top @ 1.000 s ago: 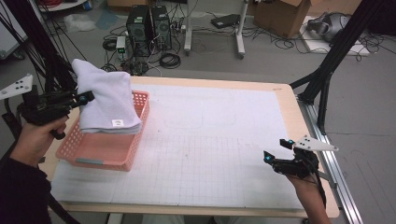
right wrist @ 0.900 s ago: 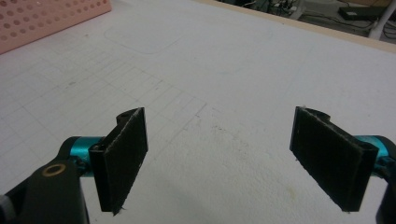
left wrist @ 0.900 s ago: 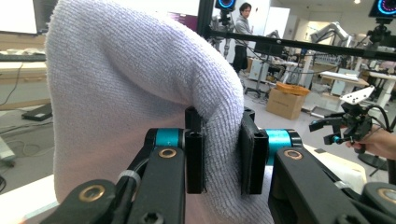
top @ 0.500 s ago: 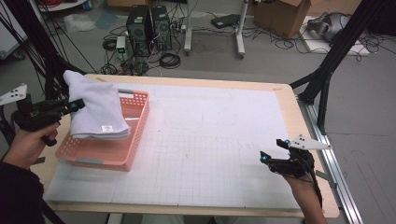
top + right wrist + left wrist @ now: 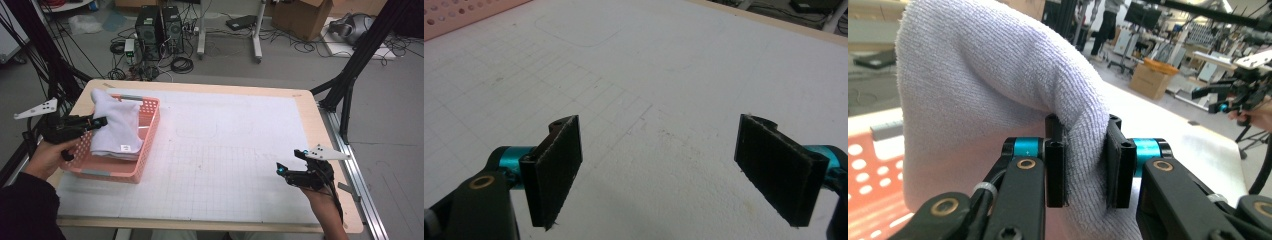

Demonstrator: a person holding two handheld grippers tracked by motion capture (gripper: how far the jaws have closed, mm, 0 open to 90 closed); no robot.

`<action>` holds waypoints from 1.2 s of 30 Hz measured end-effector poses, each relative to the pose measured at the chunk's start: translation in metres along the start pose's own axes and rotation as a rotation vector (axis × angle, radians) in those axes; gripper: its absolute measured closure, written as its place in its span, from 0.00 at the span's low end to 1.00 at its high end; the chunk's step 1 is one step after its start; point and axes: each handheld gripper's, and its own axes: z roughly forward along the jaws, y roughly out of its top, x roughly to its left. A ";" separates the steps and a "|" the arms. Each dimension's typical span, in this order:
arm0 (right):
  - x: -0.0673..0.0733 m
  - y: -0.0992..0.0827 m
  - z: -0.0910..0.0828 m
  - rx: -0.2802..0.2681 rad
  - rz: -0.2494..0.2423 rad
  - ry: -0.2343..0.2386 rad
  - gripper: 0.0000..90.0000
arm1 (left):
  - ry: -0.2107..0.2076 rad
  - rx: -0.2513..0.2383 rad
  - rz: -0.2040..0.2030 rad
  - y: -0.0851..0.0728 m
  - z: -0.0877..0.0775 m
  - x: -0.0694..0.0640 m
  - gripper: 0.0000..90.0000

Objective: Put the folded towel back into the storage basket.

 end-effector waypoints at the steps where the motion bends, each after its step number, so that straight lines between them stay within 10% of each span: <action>1: 0.000 0.000 0.000 -0.001 0.000 0.000 0.20 | 0.007 0.008 -0.001 -0.001 0.002 0.001 0.83; 26: 0.002 -0.001 0.003 -0.001 0.001 0.013 0.20 | 0.267 0.168 -0.145 -0.001 -0.013 0.008 0.58; 36: 0.002 0.001 0.001 -0.015 -0.006 0.018 0.20 | 0.423 0.047 -0.129 0.016 -0.038 -0.001 0.44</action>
